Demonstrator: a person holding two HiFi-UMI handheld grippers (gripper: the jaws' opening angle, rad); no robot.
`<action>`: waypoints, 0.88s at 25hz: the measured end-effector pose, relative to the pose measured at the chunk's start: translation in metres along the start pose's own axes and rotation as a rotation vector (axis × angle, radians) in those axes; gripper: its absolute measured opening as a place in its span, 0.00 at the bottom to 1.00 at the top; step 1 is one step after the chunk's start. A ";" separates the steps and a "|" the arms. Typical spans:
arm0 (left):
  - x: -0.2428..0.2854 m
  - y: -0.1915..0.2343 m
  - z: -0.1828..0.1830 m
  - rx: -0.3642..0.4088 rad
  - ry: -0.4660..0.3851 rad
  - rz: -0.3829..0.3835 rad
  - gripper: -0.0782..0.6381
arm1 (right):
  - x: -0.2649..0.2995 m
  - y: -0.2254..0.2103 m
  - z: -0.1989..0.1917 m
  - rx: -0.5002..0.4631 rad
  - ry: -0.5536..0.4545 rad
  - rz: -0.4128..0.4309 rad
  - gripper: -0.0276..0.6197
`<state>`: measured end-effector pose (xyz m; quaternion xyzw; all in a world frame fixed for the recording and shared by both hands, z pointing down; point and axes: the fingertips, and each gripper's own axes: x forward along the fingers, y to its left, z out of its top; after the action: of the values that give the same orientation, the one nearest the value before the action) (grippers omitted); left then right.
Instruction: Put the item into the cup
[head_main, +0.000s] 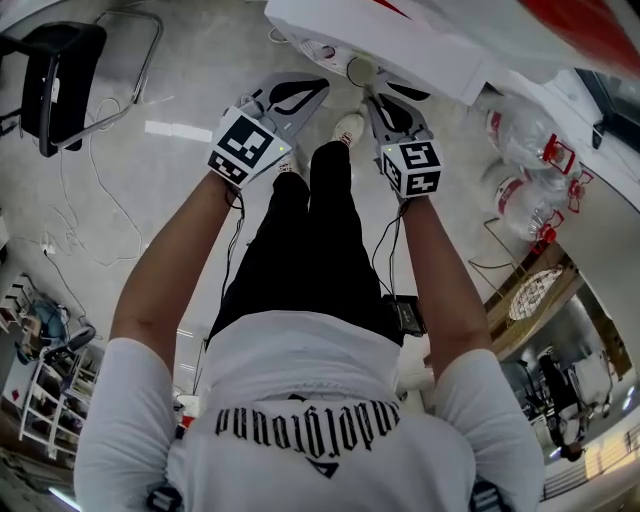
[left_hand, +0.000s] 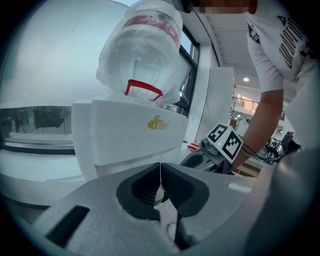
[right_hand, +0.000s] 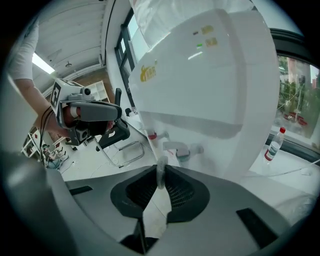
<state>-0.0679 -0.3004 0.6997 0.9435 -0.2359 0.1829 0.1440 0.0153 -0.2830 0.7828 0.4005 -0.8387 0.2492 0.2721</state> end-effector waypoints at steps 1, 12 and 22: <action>0.002 0.000 -0.002 -0.001 -0.001 -0.001 0.13 | 0.004 -0.003 -0.003 0.000 0.004 -0.001 0.13; 0.019 0.012 -0.026 0.000 0.011 0.032 0.13 | 0.050 -0.029 -0.031 0.003 0.062 -0.039 0.13; 0.018 0.019 -0.037 -0.030 0.023 0.048 0.13 | 0.071 -0.046 -0.041 0.094 0.073 -0.071 0.13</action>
<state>-0.0727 -0.3106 0.7433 0.9332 -0.2593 0.1937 0.1562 0.0251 -0.3203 0.8679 0.4330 -0.8008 0.2931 0.2922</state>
